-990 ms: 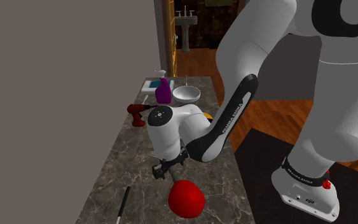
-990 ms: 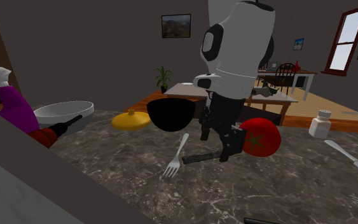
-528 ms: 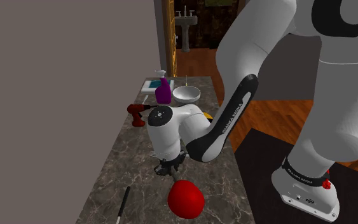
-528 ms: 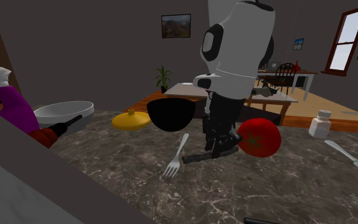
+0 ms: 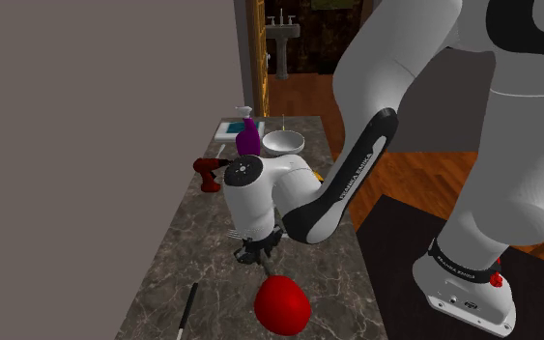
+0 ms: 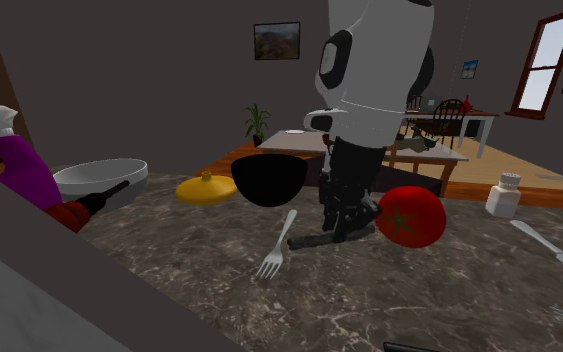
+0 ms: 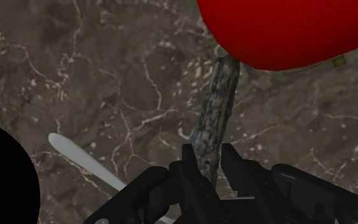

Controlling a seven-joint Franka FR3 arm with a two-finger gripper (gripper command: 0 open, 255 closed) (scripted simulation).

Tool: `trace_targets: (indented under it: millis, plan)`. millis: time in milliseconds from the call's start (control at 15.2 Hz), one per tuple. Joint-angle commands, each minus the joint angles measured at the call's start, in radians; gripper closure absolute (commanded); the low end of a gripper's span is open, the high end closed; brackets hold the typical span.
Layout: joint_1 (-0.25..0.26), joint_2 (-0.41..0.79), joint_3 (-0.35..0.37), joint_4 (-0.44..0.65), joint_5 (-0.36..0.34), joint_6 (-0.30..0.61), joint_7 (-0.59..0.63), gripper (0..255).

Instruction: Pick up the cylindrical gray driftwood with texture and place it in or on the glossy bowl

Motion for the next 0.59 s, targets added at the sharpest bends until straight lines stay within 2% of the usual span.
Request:
trace_targets:
  millis: [0, 528]
  plan:
    - [-0.008, -0.023, 0.013, 0.003, 0.031, -0.019, -0.024, 255]
    - [-0.035, -0.134, 0.056, 0.007, 0.164, -0.095, -0.129, 255]
